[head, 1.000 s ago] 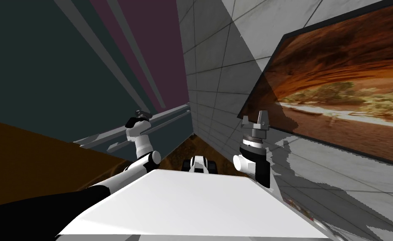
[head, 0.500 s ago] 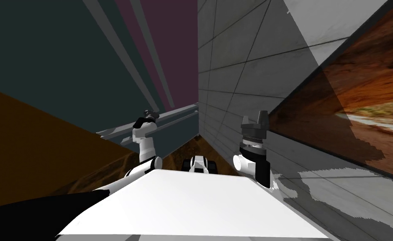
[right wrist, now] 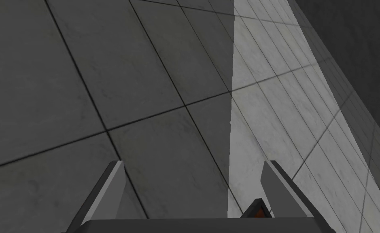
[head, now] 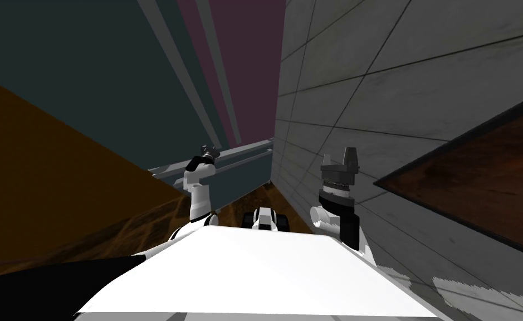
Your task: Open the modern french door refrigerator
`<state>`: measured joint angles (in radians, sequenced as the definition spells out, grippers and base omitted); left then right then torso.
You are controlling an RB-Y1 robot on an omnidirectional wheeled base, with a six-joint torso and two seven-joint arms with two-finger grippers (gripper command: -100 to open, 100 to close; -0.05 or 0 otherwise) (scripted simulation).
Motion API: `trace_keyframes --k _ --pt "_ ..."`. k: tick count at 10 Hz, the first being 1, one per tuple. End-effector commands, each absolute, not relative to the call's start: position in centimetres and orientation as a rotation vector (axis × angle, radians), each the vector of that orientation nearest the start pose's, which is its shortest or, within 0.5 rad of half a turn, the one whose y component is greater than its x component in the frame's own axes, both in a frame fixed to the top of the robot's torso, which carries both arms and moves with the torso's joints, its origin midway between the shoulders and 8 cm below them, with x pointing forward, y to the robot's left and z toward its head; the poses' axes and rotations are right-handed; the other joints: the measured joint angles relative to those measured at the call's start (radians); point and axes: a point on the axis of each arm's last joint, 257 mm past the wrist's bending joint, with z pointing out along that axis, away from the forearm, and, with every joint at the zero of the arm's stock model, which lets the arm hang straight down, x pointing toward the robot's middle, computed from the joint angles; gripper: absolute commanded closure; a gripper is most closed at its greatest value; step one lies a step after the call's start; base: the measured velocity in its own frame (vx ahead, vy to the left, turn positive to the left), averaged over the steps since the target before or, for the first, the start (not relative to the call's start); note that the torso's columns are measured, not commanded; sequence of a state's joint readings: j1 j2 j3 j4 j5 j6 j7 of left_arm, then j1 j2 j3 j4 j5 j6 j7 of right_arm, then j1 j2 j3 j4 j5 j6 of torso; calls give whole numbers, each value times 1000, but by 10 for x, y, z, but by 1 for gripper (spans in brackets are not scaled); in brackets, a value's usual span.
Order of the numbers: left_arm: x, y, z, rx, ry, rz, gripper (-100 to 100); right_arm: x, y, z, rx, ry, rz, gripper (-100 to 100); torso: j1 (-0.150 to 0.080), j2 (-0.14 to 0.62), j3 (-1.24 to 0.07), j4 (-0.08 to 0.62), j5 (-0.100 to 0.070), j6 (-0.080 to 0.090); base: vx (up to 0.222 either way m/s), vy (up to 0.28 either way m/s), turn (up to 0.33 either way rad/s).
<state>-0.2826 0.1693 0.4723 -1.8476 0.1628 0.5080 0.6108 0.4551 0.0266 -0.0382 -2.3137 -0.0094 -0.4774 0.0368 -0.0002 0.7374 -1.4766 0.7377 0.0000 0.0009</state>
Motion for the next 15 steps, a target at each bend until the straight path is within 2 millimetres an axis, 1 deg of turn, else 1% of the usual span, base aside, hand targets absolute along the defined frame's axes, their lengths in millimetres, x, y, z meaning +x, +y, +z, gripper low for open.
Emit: trace_keyframes --k 1,2,3,4,5,6,7,8,9,10,11,12,13,14,15 --pt "557 405 -37 -1656 498 -1586 100 340 -290 50 624 553 1262 0 0 2 1 1 0 3 80 12 281" --pt "558 390 -29 -1634 523 -1610 100 340 -290 50 624 553 1262 0 0 -2 -1 0 0 1 84 7 280" --pt "559 387 -28 -1631 528 -1614 100 340 -290 50 624 553 1262 0 -1 -2 -1 -1 0 0 43 3 46" --pt "555 366 -43 -1674 547 -1635 100 340 -290 50 624 553 1262 0 -2 0 0 0 -1 2 86 12 332" --pt "554 351 -29 -1639 568 -1667 100 340 -290 50 624 553 1262 0 -2 -1 -1 0 -1 0 92 -9 223" --pt "549 337 -44 -1689 571 -1681 100 340 -290 50 624 553 1262 0 -2 -1 -1 0 -1 1 138 -24 356" --pt "546 321 -28 -1650 591 -1718 100 340 -290 50 624 553 1262 0 -1 -2 -1 0 0 -1 125 -22 266" --pt "548 311 -29 -1648 611 -1728 100 340 -290 50 624 553 1262 0 0 -1 0 0 0 0 49 1 51" --pt "539 299 -33 -1678 601 -1755 100 340 -290 50 624 553 1262 0 -2 3 2 0 -1 5 77 13 384" --pt "538 283 -27 -1660 627 -1781 100 340 -290 50 624 553 1262 0 -3 1 1 0 -1 2 83 -13 185" --pt "539 275 -27 -1660 644 -1791 100 340 -290 50 624 553 1262 0 -4 0 0 0 -1 1 36 -9 21" --pt "540 286 -32 -1661 627 -1774 100 340 -290 50 624 553 1262 0 -6 1 0 0 -2 6 6 8 19" --pt "539 290 -26 -1638 646 -1759 -100 340 -290 50 624 553 1263 0 -6 1 0 0 -2 4 2 6 16" --pt "536 290 -19 -1636 647 -1763 -100 340 -290 50 624 553 1262 0 -5 0 0 0 -2 3 7 -3 -4" --pt "535 288 -17 -1644 645 -1769 -100 340 -290 50 624 553 1263 0 -6 0 0 -1 -2 4 13 -19 -44"
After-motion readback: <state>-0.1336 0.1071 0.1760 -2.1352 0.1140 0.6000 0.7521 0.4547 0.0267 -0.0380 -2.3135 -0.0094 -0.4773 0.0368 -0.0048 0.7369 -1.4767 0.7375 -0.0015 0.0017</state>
